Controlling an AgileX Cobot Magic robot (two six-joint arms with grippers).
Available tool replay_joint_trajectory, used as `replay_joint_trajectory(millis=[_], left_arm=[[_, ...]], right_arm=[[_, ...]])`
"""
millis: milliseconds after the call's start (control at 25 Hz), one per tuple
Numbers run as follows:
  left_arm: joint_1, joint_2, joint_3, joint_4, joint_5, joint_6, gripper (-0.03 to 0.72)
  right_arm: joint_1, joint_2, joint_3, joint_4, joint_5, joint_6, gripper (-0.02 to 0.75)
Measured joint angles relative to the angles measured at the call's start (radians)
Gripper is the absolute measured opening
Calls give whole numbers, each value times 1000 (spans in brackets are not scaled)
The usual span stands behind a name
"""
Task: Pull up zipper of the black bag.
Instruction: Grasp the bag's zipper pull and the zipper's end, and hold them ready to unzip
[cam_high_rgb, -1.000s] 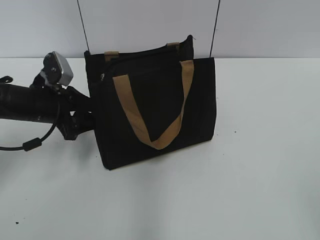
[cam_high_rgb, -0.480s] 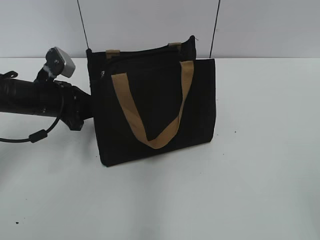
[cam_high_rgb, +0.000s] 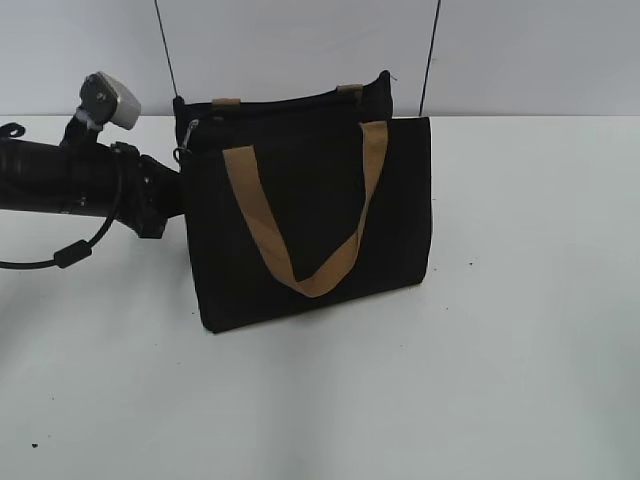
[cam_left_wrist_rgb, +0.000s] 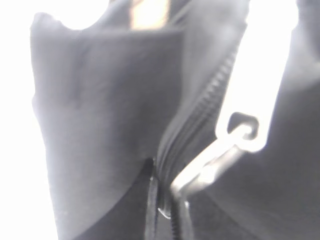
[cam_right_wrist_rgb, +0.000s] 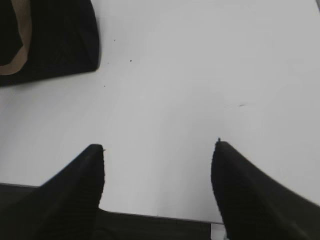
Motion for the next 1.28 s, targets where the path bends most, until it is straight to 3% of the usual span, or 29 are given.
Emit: replay_joint_trajectory(millis=[560,1000,1280], left_arm=[[3,-83,0,85,32,-121,36],[6,-93,0,106,68,-148,36],[6,-93,0,108,79,-150,36]], right_arm=[[31,704,-415,293,0,-368,353],[350,1126,-743,321,-36,-472,328],[498,1388,-998,323,-44,-757,327]])
